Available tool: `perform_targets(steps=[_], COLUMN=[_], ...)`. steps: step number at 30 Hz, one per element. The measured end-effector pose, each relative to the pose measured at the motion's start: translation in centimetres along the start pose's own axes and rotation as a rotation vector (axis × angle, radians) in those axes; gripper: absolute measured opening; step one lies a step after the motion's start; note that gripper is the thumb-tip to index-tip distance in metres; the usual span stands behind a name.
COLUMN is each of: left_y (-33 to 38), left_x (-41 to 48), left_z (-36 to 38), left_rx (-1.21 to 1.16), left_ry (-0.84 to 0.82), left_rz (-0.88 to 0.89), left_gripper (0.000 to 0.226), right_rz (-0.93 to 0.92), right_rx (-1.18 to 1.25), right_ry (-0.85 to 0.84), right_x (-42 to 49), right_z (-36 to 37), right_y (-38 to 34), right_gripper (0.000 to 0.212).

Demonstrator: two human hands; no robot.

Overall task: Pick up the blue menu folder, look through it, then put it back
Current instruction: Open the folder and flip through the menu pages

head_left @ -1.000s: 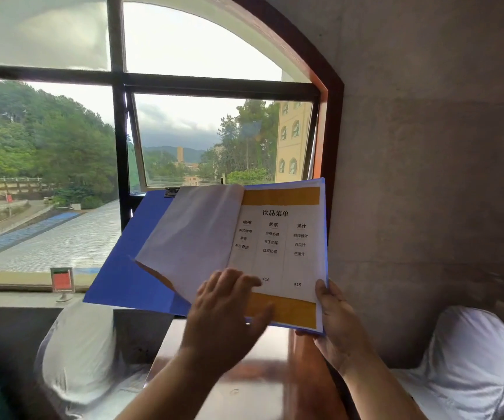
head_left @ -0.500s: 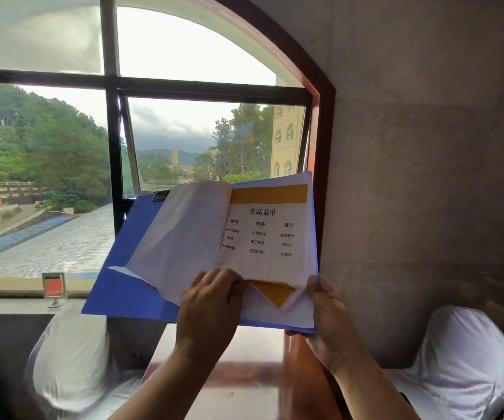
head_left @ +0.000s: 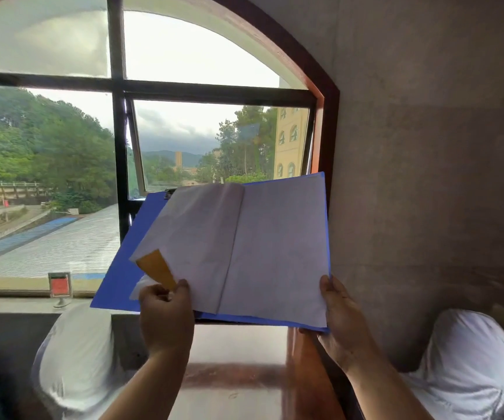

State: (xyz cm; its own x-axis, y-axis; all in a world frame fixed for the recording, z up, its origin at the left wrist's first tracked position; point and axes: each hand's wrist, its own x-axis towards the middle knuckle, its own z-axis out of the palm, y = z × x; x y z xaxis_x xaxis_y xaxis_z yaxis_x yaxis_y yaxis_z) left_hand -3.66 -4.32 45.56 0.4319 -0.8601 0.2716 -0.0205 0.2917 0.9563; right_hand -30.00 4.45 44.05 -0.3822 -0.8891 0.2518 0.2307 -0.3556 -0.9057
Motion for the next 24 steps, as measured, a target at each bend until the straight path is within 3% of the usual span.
perform_targets(steps=[2, 4, 6, 7, 9, 11, 13, 17, 19, 21, 24], left_y=[1.1, 2.1, 2.6, 2.9, 3.2, 3.2, 3.3, 3.3, 3.2, 3.0, 2.2], left_x=[-0.9, -1.8, -2.9, -3.5, -4.6, -5.2, -5.0, -3.9, -3.7, -3.3, -2.4], left_z=[-0.5, -0.5, 0.2, 0.7, 1.6, 2.5, 2.9, 3.1, 3.1, 2.9, 2.4], left_rx=[0.125, 0.306, 0.416, 0.471, 0.606, 0.726, 0.722, 0.590, 0.568, 0.472, 0.154], left_ry=[0.038, 0.047, -0.058, -0.160, -0.383, -0.516, -0.552, -0.403, -0.319, -0.283, -0.203], left_rz=[0.185, 0.529, 0.881, 0.941, 0.935, 0.884, 0.854, 1.073, 1.105, 0.940, 0.494], left_gripper=[0.021, 0.021, 0.007, 0.016, 0.056, 0.080, 0.073, 0.020, 0.024, 0.031, 0.036], right_rz=[0.003, 0.000, 0.000, -0.002, -0.010, -0.014, -0.026, -0.077, -0.090, -0.094, -0.078], right_rx=[-0.001, 0.018, 0.037, 0.052, 0.088, 0.114, 0.115, 0.059, 0.056, 0.062, 0.057], right_ry=[0.000, 0.001, -0.006, -0.013, -0.027, -0.045, -0.064, -0.055, -0.036, -0.024, 0.001], right_x=[0.2, 0.3, 0.3, 0.2, 0.2, 0.0, -0.3, -0.5, -0.6, -0.5, -0.3], right_z=[0.1, 0.3, 0.8, 1.2, 1.7, 2.3, 2.9, 3.0, 2.7, 2.1, 0.7], right_y=[0.2, 0.4, 0.5, 0.6, 0.7, 0.3, -0.1, -0.2, -0.3, -0.4, -0.7], right_gripper=[0.071, 0.073, 0.067, 0.061, 0.051, 0.045, 0.039, 0.036, 0.036, 0.044, 0.050])
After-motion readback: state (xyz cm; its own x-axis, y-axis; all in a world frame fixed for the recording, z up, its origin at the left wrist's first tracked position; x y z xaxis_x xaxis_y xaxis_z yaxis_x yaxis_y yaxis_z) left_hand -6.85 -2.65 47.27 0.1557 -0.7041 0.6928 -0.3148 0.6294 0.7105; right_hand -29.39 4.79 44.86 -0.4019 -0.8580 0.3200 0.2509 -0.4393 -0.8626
